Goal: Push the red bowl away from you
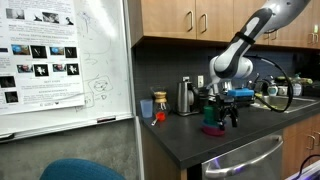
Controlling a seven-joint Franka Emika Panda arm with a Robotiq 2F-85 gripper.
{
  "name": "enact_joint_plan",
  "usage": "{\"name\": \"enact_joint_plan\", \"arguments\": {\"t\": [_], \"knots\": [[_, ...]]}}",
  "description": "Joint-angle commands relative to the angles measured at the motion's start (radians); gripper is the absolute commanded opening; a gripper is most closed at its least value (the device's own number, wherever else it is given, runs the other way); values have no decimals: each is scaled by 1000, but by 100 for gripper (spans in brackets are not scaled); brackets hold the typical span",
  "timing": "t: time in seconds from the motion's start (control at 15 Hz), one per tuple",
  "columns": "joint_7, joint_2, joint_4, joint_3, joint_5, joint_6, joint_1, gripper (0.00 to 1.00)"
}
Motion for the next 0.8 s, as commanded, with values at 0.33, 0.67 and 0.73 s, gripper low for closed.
{"name": "enact_joint_plan", "arguments": {"t": [0.33,0.67,0.73], "knots": [[-114,272,348,-36,-116,-45,-47,100],[-179,455,597,-35,-149,-93,-56,100],[-196,492,651,-35,-152,-111,-60,100]]}}
